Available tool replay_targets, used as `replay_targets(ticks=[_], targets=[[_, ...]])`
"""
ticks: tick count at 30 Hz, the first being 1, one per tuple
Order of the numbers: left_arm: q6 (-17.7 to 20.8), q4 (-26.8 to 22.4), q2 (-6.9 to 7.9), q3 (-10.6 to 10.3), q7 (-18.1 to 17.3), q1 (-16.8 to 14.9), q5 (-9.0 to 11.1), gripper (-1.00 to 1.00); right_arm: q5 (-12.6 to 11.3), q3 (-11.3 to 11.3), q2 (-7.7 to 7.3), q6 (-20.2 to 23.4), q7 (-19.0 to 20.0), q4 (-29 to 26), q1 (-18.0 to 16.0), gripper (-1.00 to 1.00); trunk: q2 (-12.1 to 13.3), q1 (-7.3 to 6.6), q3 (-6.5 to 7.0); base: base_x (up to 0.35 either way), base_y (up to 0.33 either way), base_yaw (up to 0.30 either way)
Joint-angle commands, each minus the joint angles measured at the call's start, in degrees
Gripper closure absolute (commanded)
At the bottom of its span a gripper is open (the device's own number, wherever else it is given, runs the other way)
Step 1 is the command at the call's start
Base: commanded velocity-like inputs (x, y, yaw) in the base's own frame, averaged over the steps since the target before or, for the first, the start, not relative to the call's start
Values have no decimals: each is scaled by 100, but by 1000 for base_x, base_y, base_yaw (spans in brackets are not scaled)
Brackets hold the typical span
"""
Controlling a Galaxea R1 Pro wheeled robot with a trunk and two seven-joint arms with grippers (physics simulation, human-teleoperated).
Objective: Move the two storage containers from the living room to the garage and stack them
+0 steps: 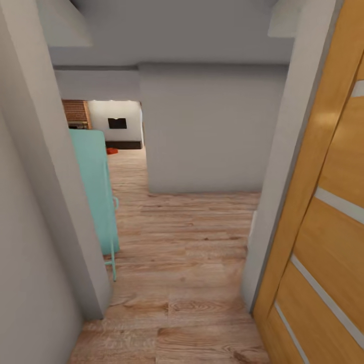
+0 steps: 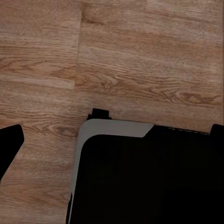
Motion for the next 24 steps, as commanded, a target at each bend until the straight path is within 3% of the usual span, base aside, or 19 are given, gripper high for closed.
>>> replay_targets(ticks=[1,24], targets=[[-19,7,1,-5,-29,-6,51,-100,-61,41,3,-27,43,18,-7,-100,-9,6,-11,323,0,0],[-35,12,1,-5,-29,-6,51,-100,-61,41,3,-28,41,18,-7,-100,-9,6,-11,323,0,0]])
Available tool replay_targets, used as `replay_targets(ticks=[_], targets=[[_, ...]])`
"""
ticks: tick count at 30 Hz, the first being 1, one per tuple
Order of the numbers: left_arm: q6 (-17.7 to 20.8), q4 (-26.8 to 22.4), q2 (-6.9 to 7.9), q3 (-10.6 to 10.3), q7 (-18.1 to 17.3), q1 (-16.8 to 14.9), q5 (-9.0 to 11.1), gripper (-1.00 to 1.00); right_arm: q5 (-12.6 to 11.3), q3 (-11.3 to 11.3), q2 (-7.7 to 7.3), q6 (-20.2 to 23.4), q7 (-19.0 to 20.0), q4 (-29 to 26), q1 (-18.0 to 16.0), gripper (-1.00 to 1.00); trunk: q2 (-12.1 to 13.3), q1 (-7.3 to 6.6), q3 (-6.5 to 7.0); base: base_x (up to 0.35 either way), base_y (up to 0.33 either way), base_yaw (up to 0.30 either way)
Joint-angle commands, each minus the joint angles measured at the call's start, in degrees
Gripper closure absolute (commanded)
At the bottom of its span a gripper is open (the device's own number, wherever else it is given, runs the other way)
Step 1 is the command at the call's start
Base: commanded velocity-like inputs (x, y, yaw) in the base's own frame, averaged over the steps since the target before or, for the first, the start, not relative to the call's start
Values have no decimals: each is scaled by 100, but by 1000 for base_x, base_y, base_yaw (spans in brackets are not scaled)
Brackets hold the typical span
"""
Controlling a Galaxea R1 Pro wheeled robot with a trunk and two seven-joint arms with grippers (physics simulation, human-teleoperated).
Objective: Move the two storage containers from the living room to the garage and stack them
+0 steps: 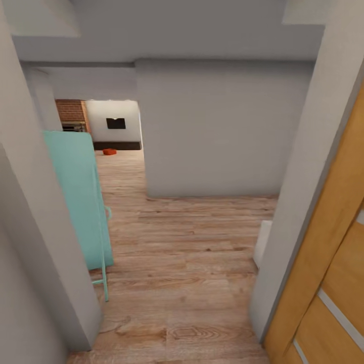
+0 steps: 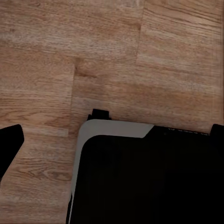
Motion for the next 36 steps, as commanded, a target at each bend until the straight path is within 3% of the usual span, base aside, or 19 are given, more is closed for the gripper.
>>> replay_targets(ticks=[1,36], targets=[[-17,8,1,-5,-28,-6,51,-100,-61,41,3,-27,41,18,-7,-100,-9,6,-11,323,0,0],[-17,8,10,-5,-28,-5,51,-100,-61,41,3,-27,41,18,-7,-100,-9,6,-11,323,0,0]])
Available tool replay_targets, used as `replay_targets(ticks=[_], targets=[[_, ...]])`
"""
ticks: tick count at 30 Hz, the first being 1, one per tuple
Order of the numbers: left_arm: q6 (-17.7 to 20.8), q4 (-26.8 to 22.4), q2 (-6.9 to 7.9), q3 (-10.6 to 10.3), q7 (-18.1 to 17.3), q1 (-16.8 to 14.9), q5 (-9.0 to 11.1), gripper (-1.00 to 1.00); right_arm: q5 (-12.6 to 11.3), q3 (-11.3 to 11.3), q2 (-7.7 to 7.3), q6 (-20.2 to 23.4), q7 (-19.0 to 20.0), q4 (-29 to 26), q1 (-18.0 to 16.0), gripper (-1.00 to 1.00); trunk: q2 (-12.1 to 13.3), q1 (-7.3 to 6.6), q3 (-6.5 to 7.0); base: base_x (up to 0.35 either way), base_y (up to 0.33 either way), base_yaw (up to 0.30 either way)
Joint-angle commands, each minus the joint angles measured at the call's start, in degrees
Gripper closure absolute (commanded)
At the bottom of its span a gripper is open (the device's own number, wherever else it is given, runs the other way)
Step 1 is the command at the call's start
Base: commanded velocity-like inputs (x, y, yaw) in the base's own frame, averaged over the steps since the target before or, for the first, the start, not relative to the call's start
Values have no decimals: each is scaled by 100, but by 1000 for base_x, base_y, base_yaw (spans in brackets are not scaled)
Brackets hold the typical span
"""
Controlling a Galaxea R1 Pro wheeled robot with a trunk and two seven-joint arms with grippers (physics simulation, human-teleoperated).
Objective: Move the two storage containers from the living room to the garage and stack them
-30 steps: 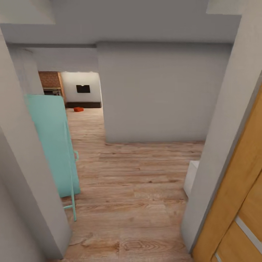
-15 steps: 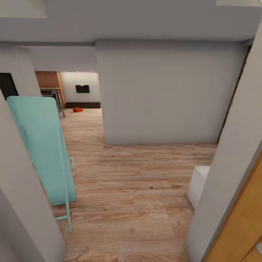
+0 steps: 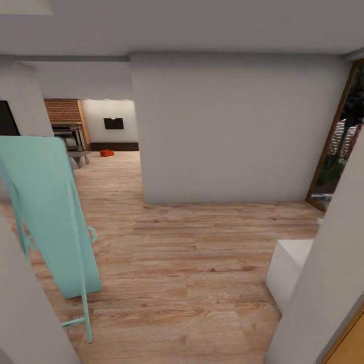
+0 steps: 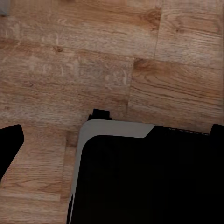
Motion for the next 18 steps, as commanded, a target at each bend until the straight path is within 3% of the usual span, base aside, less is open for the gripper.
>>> replay_targets(ticks=[1,18], targets=[[-17,8,1,-5,-30,-6,51,-100,-61,41,3,-27,41,18,-7,-100,-9,6,-11,323,0,0],[-17,8,2,-5,-30,-6,51,-100,-61,41,3,-27,44,18,-7,-100,-9,6,-11,323,0,0]])
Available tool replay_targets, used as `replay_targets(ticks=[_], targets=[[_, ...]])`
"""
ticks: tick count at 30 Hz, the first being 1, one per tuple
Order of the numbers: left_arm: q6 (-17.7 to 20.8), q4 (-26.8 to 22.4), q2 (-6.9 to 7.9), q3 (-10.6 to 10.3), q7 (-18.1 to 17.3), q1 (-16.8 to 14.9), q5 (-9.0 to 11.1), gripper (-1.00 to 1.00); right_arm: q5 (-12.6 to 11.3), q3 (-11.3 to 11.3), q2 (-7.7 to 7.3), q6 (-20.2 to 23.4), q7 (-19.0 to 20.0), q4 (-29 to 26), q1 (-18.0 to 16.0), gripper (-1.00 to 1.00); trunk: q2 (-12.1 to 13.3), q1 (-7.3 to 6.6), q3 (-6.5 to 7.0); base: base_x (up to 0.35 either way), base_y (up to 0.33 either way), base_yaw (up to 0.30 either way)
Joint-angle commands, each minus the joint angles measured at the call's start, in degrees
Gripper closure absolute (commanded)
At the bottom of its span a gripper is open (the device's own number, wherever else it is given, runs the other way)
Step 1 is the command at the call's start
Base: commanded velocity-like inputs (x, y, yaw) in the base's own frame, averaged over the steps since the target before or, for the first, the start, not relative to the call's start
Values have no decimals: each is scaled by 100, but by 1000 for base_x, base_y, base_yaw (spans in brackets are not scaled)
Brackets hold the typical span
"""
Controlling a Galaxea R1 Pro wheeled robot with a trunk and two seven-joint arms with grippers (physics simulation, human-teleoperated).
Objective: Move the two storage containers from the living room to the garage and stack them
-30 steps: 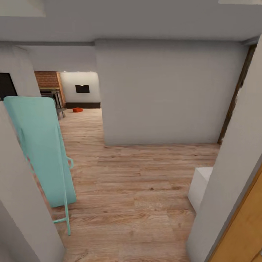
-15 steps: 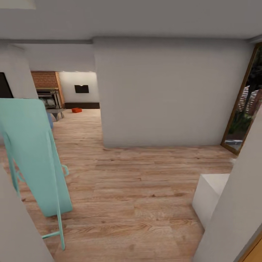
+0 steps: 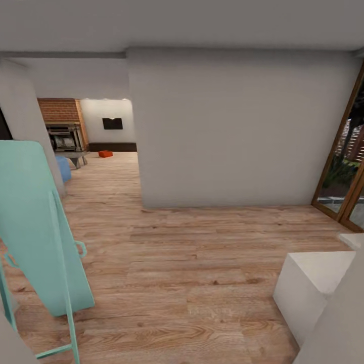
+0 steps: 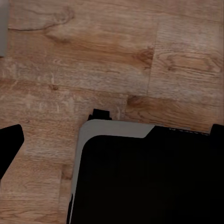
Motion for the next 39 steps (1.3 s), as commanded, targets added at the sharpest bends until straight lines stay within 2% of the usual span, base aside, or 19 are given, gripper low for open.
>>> replay_targets(ticks=[1,39], targets=[[-17,8,1,-5,-30,-6,51,-100,-61,41,3,-27,40,18,-7,-100,-9,6,-11,323,0,0],[-17,8,1,-5,-30,-2,51,-100,-61,41,3,-27,39,18,-7,-100,-9,6,-11,323,0,0]])
